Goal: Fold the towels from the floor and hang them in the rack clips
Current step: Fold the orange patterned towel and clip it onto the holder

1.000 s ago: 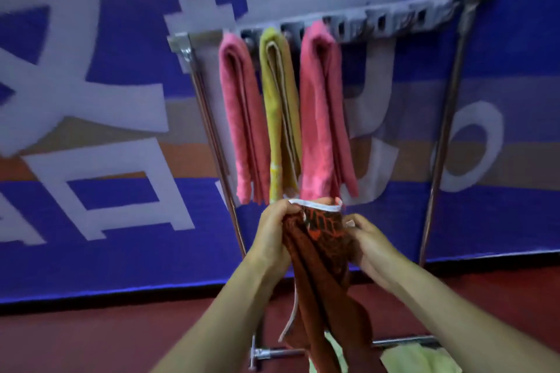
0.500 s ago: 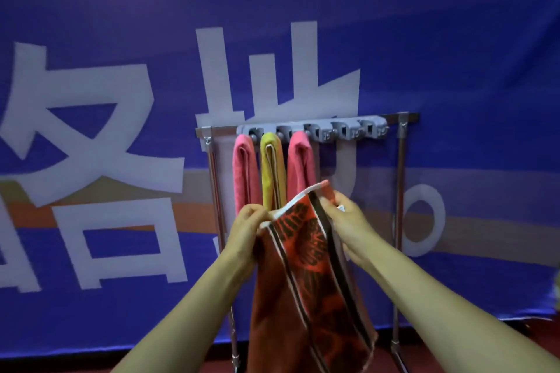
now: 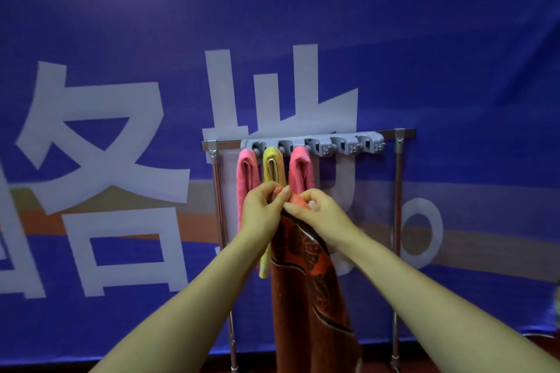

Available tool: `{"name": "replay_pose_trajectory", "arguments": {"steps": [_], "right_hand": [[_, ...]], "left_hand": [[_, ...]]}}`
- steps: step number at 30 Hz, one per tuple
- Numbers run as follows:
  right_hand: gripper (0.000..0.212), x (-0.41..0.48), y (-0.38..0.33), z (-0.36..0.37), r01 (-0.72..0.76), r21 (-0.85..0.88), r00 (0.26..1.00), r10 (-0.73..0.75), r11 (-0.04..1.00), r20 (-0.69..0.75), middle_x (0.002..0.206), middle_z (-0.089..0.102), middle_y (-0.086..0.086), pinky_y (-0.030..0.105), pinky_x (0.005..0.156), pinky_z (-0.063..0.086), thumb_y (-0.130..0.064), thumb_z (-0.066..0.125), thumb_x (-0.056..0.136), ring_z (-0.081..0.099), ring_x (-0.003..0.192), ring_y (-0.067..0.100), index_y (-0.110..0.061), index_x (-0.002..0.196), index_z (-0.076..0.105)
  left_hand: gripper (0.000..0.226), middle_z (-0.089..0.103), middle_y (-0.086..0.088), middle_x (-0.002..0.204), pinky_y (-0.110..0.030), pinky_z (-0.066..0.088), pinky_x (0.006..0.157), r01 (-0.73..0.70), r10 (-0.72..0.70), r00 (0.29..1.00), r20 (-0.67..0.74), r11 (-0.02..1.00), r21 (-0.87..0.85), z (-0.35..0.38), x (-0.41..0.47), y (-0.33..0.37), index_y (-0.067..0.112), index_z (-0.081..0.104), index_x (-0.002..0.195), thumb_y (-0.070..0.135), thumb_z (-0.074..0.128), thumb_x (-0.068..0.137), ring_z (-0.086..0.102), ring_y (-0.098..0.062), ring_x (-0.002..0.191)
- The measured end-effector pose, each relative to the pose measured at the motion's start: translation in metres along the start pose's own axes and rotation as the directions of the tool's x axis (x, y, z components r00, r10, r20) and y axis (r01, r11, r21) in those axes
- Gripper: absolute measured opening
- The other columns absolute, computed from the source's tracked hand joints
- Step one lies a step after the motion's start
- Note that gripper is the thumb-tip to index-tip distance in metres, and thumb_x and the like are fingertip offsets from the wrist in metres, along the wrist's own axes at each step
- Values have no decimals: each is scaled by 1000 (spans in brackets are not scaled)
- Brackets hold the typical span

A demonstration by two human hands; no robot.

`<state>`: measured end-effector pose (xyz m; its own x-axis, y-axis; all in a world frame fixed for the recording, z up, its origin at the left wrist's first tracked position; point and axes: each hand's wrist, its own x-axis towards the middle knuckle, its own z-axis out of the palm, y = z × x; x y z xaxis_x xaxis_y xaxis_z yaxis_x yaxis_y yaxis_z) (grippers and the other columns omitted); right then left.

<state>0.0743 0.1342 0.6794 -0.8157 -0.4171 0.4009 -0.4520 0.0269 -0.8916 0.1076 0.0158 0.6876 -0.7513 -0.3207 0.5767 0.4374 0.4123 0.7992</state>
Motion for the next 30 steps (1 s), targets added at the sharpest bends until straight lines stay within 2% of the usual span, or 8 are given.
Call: {"name": "replay_pose_trajectory", "arguments": {"steps": [2, 4, 6, 9, 12, 23, 26, 30], "right_hand": [[60, -4, 0, -10, -115, 174, 991, 100, 978, 91, 77, 55, 9, 29, 64, 37, -71, 62, 65, 49, 73, 20, -16, 87, 62], [76, -5, 2, -22, -222, 270, 963, 168, 937, 210, 74, 57, 10, 29, 61, 34, -81, 35, 72, 49, 67, 20, -14, 87, 66], [66, -7, 5, -33, -239, 250, 953, 176, 938, 248, 67, 62, 2, 24, 60, 38, -65, 26, 88, 53, 62, 12, -13, 83, 66], [21, -13, 11, -42, -98, 38, 978, 89, 994, 189, 62, 60, -11, 12, 57, 41, -34, 59, 86, 51, 65, 6, -19, 73, 65], [12, -13, 19, -51, -49, -69, 981, 61, 996, 185, 70, 58, 1, 15, 59, 38, -16, 64, 85, 49, 69, 10, -15, 73, 63], [3, -12, 31, -85, -49, -269, 994, 73, 962, 78, 76, 58, 16, 28, 62, 42, -6, 61, 86, 51, 70, 21, -7, 87, 59], [7, -9, 32, -98, -39, -442, 997, 67, 896, 47, 76, 63, 8, 29, 69, 44, -12, 63, 85, 55, 70, 12, -8, 81, 66], [21, -8, 35, -112, -71, -657, 997, 54, 751, -47, 78, 63, 9, 38, 73, 48, -29, 59, 88, 59, 78, 24, -9, 79, 61]], "left_hand": [[27, 45, -12, 62, -27, 38, 58, 1, -2, 1000, -19, 1000, -26, -1, 6, 7, -8, 54, 71, 12, 59, 89, 43, -14, 60], [30, 51, -17, 67, -36, 43, 62, 21, -25, 998, -64, 998, -55, -5, 13, 13, -12, 56, 78, 15, 59, 89, 46, -20, 64], [26, 60, -16, 71, -38, 51, 68, 54, -62, 992, -109, 996, -75, -11, 21, 20, -2, 62, 76, 20, 60, 89, 55, -22, 66], [22, 67, -14, 75, -34, 52, 68, 50, -62, 985, -161, 996, -77, -20, 30, 31, 4, 66, 75, 22, 63, 87, 61, -20, 65], [18, 68, -9, 70, -33, 53, 68, 39, -45, 981, -186, 999, -35, -31, 39, 36, 8, 68, 71, 20, 66, 85, 63, -19, 63], [19, 66, -9, 73, -23, 46, 59, 27, 41, 949, -312, 977, 209, -79, 53, 25, 3, 71, 84, 22, 67, 84, 58, -12, 59], [17, 64, -6, 66, -25, 46, 58, 43, 31, 947, -320, 974, 223, -92, 52, 19, 8, 68, 76, 22, 67, 85, 57, -14, 57], [22, 60, -5, 63, -26, 44, 58, 56, 42, 939, -342, 961, 271, -103, 50, 10, 9, 62, 68, 24, 68, 83, 54, -15, 56]]}}
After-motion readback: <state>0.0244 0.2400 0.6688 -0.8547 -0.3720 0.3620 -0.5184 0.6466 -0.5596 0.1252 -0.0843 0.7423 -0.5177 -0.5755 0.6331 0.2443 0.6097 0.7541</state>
